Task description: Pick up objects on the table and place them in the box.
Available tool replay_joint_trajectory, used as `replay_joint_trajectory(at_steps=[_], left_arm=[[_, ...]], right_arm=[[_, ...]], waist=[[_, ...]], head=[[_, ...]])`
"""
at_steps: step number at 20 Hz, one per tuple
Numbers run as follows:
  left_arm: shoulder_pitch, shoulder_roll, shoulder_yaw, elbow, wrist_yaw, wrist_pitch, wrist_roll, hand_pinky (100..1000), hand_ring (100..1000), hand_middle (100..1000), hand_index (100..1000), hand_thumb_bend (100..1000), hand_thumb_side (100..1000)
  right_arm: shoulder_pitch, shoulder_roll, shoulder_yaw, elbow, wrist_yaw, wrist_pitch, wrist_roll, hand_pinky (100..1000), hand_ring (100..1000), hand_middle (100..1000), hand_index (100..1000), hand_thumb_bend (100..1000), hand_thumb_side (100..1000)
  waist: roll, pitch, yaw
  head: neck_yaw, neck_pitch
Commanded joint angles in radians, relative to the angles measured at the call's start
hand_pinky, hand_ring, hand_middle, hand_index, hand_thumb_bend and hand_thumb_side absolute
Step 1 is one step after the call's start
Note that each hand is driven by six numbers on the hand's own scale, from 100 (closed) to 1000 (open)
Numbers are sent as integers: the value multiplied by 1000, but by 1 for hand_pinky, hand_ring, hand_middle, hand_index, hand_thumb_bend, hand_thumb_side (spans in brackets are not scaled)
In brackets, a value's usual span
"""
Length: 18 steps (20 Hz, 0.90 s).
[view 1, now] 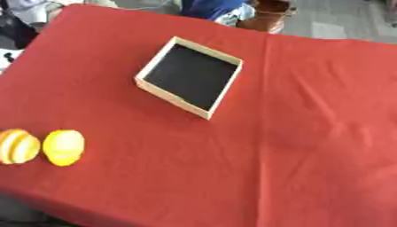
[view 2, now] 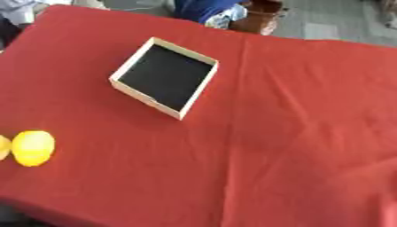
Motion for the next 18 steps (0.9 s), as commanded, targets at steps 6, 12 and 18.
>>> replay_joint_trajectory(at_steps=[6, 12, 18], left_arm=[[33, 115, 34, 115, -176, -11, -283, 909, 921, 843, 911, 450, 100], [31, 129, 19, 221, -248, -32, -379, 916, 929, 859, 915, 531, 100], [-2, 132, -3, 296, -242, -54, -316, 901, 916, 856, 939, 495, 100]], right_arm=[[-5, -38, -8, -21, -2, -2, 5, 900, 998, 786, 892, 100, 552], [-7, -36, -4, -21, -4, -1, 12, 900, 998, 785, 892, 100, 552], [-7, -32, -2, -21, -9, 1, 18, 901, 997, 783, 891, 100, 552]], waist=[[8, -11, 10], [8, -10, 9], [6, -10, 3]], head=[[-9, 2], [-4, 2], [11, 6]])
